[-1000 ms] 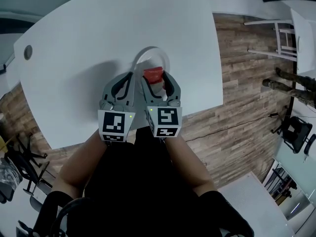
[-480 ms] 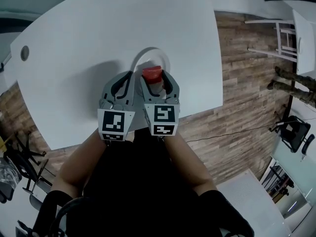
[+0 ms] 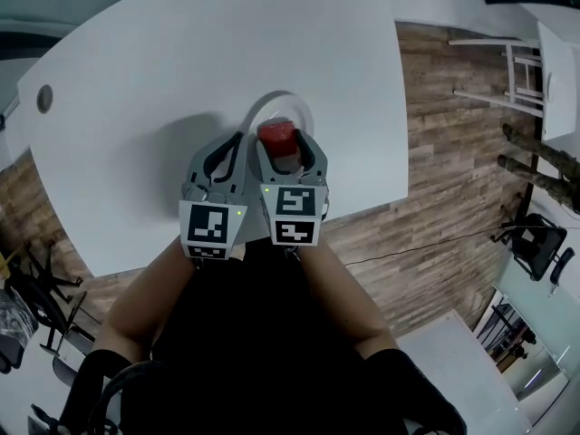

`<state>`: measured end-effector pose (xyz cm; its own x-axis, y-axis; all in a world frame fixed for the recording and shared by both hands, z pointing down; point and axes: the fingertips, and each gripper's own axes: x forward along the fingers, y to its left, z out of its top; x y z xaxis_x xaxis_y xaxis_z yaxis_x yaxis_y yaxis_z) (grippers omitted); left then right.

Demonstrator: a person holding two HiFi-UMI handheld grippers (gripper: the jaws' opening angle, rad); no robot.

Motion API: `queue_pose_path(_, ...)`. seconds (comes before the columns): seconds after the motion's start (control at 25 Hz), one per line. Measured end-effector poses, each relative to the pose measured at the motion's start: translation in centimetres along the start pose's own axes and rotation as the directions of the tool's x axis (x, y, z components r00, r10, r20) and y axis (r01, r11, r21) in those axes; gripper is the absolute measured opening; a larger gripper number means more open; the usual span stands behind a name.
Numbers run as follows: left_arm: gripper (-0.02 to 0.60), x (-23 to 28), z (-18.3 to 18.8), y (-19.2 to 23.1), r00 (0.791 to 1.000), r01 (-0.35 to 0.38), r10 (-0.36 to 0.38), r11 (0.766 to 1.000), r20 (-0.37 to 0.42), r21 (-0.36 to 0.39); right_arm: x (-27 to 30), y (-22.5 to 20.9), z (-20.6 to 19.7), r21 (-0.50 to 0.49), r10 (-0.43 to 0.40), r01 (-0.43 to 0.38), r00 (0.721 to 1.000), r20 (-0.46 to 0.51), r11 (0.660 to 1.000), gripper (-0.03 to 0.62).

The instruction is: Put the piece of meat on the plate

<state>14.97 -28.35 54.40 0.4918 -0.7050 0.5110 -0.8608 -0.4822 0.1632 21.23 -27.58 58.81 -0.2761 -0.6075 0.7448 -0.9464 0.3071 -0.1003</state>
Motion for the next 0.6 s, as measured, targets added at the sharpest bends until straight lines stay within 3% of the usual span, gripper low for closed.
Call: queue_pose_path(0.6, 0.000, 0.39, 0.10, -0.29, 1.000, 0.012, -0.012, 1.000, -0.004, 0.005, 0.14, -0.38, 0.00, 0.023, 0.006, -0.006, 1.000, -0.027, 1.000, 0.276)
